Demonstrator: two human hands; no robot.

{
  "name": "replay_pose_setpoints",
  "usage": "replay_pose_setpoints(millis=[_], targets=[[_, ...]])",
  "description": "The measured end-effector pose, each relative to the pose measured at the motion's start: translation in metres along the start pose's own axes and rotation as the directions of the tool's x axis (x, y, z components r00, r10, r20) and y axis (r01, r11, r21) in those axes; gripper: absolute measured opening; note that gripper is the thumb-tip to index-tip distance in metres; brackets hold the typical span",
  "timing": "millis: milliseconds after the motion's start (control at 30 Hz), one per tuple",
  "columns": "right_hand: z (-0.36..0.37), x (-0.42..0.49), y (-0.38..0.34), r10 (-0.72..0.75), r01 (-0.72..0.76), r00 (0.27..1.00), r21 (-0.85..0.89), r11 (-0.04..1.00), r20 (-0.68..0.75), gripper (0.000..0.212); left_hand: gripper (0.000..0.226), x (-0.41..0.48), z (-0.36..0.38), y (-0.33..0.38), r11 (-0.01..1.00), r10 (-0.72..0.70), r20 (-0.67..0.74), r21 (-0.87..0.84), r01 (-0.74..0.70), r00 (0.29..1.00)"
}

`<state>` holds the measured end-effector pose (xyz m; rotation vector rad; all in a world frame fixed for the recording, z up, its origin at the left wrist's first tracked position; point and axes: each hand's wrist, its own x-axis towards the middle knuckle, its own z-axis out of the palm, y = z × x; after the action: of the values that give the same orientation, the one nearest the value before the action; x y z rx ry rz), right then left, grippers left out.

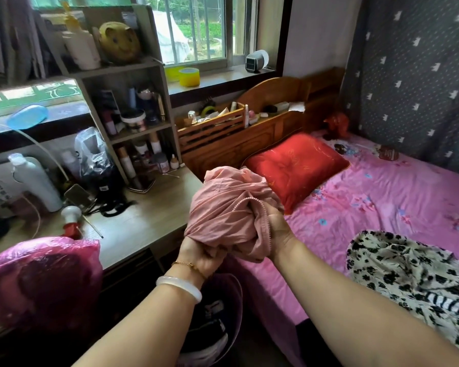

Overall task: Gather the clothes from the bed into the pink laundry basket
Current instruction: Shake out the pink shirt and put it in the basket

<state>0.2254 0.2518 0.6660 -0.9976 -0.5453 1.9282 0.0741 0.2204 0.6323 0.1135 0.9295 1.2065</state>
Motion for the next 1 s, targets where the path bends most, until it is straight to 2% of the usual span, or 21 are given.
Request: replay_pose_setpoints(millis=[67,100,167,233,300,367,433,533,667,767,900,1000], targets=[[0.0,0.008,-0.004,0.001,-0.001,1.0,0.057,0.998,-0.007,0.033,0.028,-0.004,-0.015,0.001,0.984,-0.112,0.077,0.146,0.1,0.991],[-0.007,0.016,-0.004,0.006,-0.01,1.0,0.128,0.992,0.026,0.031,0.029,-0.003,-0.028,0.005,0.97,-0.135,0.077,0.213,0.116,0.988],[-0.013,0.029,0.0,0.038,-0.047,0.998,0.218,0.975,0.043,0.031,0.062,-0.002,-0.051,0.014,0.948,-0.167,0.149,0.295,0.118,0.975],[-0.019,0.04,0.014,0.097,-0.105,0.994,0.175,0.979,0.053,0.027,0.084,-0.001,-0.063,0.021,0.96,-0.197,0.223,0.243,0.142,0.955],[-0.014,0.037,0.031,0.187,-0.193,0.978,0.071,0.979,0.089,0.03,0.092,0.003,-0.061,0.019,0.974,-0.193,0.267,0.17,0.151,0.944],[-0.005,0.033,0.047,0.285,-0.294,0.946,0.032,0.955,0.152,0.043,0.092,0.007,-0.056,0.016,0.977,-0.18,0.264,0.164,0.14,0.948],[-0.002,0.039,0.06,0.351,-0.357,0.92,0.001,0.934,0.175,0.047,0.088,0.018,-0.062,0.015,0.978,-0.177,0.227,0.149,0.146,0.958],[-0.006,0.056,0.073,0.417,-0.408,0.9,-0.093,0.908,0.125,0.036,0.079,0.027,-0.079,0.02,0.976,-0.155,0.188,0.179,0.122,0.97],[-0.016,0.084,0.087,0.439,-0.427,0.897,-0.158,0.89,0.048,0.038,0.045,0.047,-0.094,0.026,0.961,-0.102,0.062,0.262,0.082,0.993],[-0.021,0.107,0.096,0.417,-0.412,0.909,-0.114,0.904,0.022,0.028,0.051,0.066,-0.109,0.032,0.956,-0.057,-0.054,0.284,0.07,0.997],[-0.038,0.135,0.123,0.396,-0.4,0.917,-0.095,0.912,-0.058,0.014,0.044,0.093,-0.149,0.026,0.943,-0.07,-0.172,0.31,0.121,0.983],[-0.06,0.151,0.16,0.447,-0.461,0.884,-0.088,0.883,-0.139,0.013,0.039,0.109,-0.19,0.006,0.94,-0.083,-0.285,0.295,0.17,0.955]])
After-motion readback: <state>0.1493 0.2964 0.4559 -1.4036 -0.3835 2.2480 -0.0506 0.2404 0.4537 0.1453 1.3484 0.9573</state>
